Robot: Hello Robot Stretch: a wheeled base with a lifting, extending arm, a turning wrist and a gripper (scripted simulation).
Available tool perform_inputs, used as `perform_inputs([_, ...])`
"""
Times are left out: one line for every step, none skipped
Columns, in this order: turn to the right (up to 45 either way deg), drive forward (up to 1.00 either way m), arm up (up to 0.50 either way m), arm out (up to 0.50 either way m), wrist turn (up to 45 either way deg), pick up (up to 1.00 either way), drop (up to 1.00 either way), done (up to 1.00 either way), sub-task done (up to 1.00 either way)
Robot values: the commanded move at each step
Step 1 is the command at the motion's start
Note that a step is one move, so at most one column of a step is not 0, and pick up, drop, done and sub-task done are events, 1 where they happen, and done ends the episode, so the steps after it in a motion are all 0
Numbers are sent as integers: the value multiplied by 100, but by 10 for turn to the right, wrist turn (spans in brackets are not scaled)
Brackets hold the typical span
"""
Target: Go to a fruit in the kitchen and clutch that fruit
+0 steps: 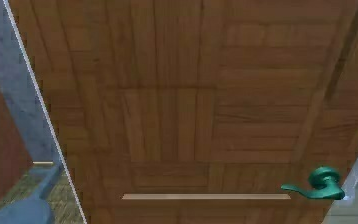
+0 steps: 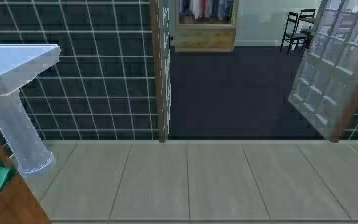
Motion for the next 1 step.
perform_inputs([-450,0,0,0,0,0,0,0,0])
